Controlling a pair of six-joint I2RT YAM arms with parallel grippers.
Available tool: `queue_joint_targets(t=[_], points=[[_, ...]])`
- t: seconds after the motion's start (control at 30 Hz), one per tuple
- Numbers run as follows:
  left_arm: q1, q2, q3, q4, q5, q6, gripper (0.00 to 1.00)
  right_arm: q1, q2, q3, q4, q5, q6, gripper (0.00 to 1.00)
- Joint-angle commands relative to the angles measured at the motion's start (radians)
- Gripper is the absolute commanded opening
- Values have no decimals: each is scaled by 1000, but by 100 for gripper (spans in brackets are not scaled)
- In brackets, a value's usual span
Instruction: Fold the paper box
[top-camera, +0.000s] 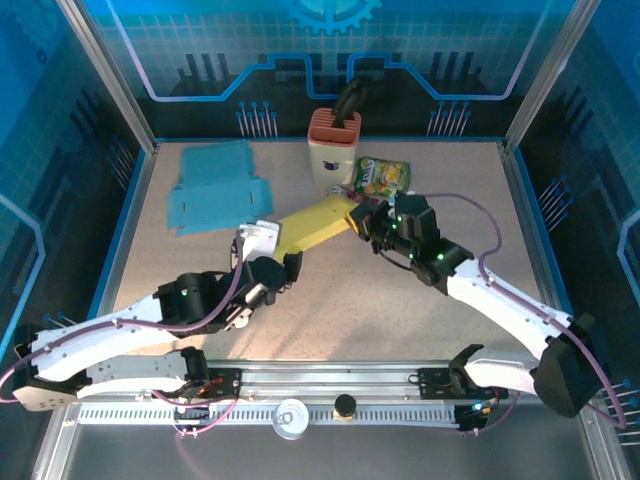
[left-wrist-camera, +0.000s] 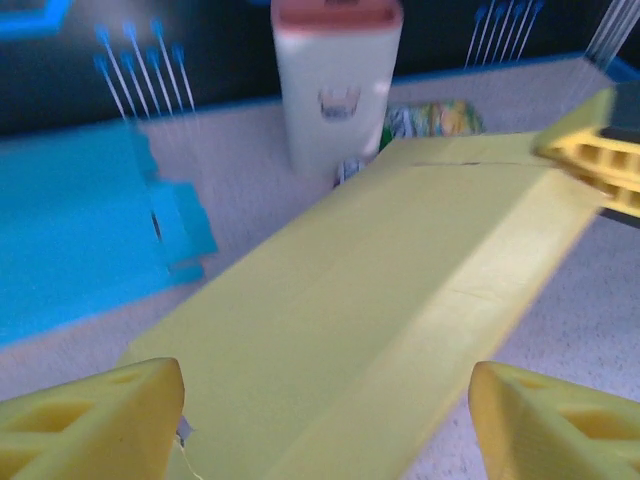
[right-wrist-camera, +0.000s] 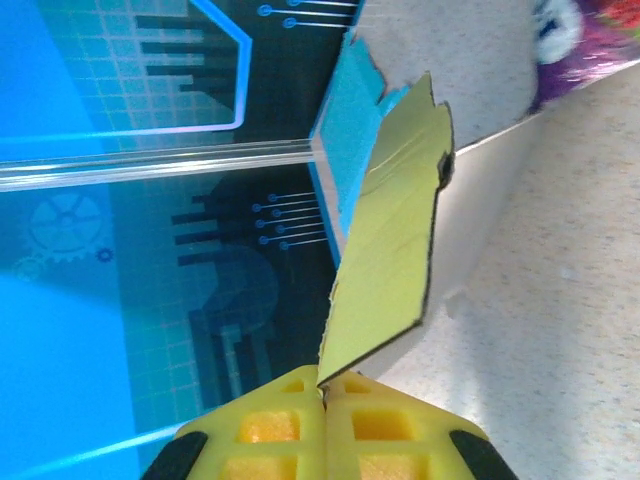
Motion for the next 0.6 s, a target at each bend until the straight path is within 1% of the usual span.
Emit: queue_joint_targets(t=[0.0,0.13,0.37,0.43,0.5,0.57], points=[[-35,-4,92,-20,-179,156,81,-28,31,132,-53,-48,-22,0],[-39,-29,158,-4,-173,223,82,-50,48,244,-101,-58,-36,0],[-39,-53,204,51,-160,319,83,-63,74,400,-159,-73,-43,0],[-39,-43,201,55,-130,327,83,-66,43,407,-203,-35,-46,0],[-40,-24,187,68,-76,343,83,-75,1,396,-232,-2,-40,0],[-40,2,160,100,10,381,83,-96,-43,376,-252,9,-30,0]])
